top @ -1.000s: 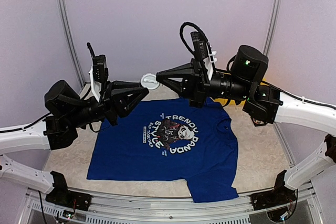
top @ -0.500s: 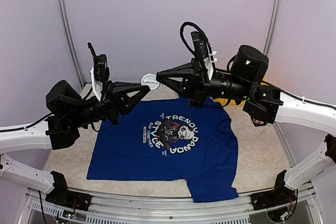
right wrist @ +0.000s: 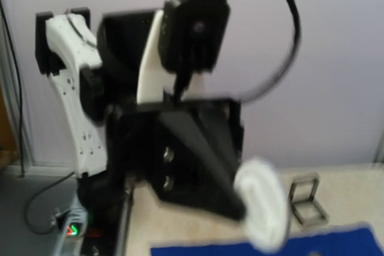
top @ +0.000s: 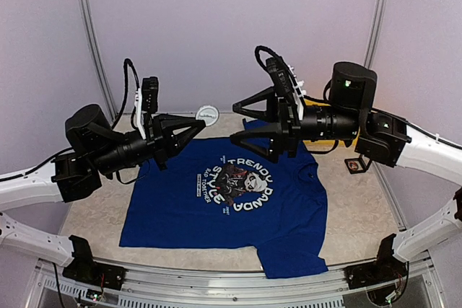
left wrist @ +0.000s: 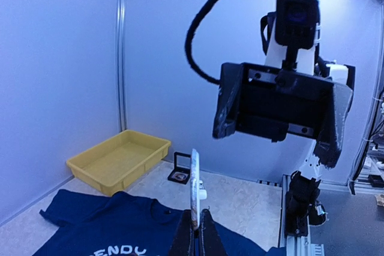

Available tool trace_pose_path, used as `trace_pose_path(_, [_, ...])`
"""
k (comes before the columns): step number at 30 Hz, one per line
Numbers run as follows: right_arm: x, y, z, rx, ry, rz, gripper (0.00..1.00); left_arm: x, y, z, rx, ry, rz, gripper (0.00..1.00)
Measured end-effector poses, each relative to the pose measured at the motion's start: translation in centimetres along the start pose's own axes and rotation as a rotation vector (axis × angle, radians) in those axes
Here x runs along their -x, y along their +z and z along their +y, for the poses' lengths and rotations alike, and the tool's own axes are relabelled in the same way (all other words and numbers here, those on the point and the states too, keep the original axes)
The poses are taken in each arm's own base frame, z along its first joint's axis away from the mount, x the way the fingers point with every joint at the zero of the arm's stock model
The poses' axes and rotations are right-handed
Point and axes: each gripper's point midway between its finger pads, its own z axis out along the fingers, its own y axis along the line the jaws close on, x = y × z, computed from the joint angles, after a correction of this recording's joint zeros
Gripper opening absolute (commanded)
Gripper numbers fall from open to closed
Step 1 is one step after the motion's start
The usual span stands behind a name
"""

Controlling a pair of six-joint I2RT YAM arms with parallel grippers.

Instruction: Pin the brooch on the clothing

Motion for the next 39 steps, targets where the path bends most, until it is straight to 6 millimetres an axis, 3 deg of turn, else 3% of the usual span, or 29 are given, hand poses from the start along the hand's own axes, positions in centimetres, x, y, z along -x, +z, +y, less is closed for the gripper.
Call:
trace_pose_path(4, [-0.3,-2.3,-1.0,-0.054,-0.014,0.104,0.77,-1.0,-0.1,1.5,0.088,0.053,0.131,0.0])
trace_pose_path(9, [-1.3,-3.4,-2.2,-0.073,-0.028,0.234,0.65,-2.9,-0.4,1.4,0.085,0.09,0.29,0.0])
trace_pose_path(18, [-5.2,-0.5,-2.5,0.047,0.016,0.374,0.55,-7.2,-1.1,-0.4,0.004,0.089,0.481,0.0])
trace_pose_path(29, [-9.0,1.9,-1.8,0.183,0.106,0.425,0.26,-8.3,-1.1,-0.7,-0.011,0.095,0.522,0.0])
trace_pose_path(34, [-9.4,2.3,-1.8,0.203,0.117,0.423,0.0,-8.6,-1.1,-0.7,-0.015,0.093,0.53,0.0])
trace_pose_path(39, [-9.4,2.3,-1.5,0.22,0.122,0.421,0.0,-8.5,-1.2,-0.8,-0.017,0.091,0.53,0.0])
